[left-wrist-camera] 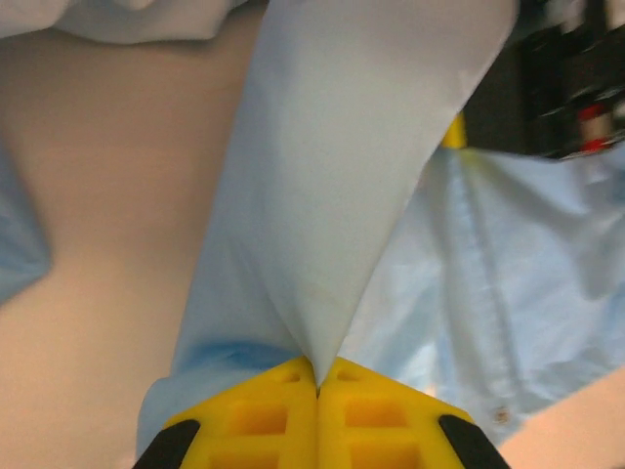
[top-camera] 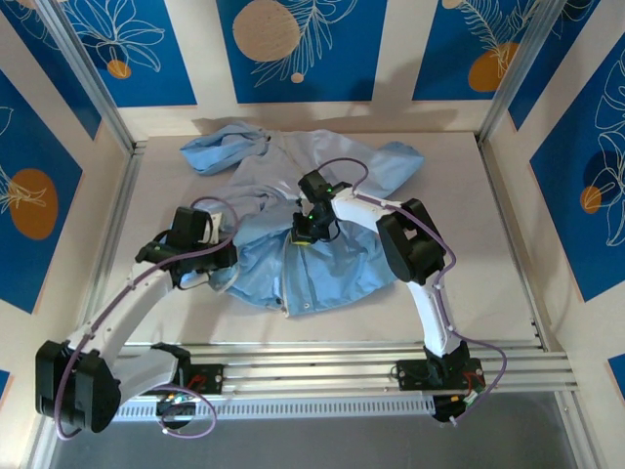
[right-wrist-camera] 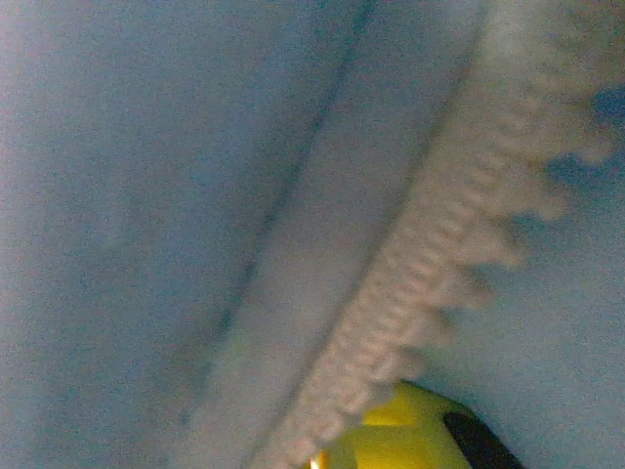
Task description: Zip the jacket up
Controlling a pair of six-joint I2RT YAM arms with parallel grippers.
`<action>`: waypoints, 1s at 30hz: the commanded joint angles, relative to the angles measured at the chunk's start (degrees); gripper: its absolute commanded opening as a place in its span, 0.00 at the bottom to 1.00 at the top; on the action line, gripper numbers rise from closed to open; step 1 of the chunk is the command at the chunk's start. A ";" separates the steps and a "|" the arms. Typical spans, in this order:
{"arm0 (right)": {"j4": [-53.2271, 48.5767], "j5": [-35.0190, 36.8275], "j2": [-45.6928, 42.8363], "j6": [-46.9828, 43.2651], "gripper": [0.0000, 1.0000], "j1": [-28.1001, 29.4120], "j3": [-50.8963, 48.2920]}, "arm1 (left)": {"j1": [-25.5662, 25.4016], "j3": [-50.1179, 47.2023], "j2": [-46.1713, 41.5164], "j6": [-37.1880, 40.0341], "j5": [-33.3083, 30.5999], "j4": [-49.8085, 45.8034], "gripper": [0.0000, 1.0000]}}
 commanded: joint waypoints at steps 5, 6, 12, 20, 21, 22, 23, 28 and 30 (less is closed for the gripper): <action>14.21 -2.58 -9.30 3.62 0.22 -1.94 -10.93 | -8.24 -3.44 -0.80 -19.60 3.82 16.11 0.00; 16.13 -2.28 -11.47 4.52 0.26 -2.11 -12.78 | -9.73 -4.12 -0.14 -21.40 3.33 18.65 0.00; 18.04 -1.63 -22.88 6.52 0.40 -2.25 -20.86 | -13.97 -6.82 7.72 -28.56 2.32 31.86 0.00; 26.56 -9.16 -34.50 11.56 0.41 -0.66 -37.27 | -14.10 -8.33 12.00 -32.33 2.65 39.45 0.00; 27.79 -8.76 -35.47 11.96 0.40 0.33 -38.64 | -14.06 -8.50 12.18 -33.02 3.43 40.53 0.00; 28.95 -8.10 -36.40 12.44 0.40 1.57 -39.97 | -13.97 -8.62 12.38 -33.59 4.16 41.23 0.00; 29.99 -7.50 -37.13 13.12 0.40 2.76 -40.95 | -13.95 -8.63 12.55 -34.18 4.69 41.69 0.00; 36.11 -6.39 -37.95 18.81 0.41 5.80 -43.71 | -13.81 -9.35 12.86 -37.08 6.07 44.85 0.00; 37.29 -6.23 -37.42 19.84 0.41 6.43 -43.55 | -13.54 -10.50 13.40 -39.48 6.93 49.01 0.00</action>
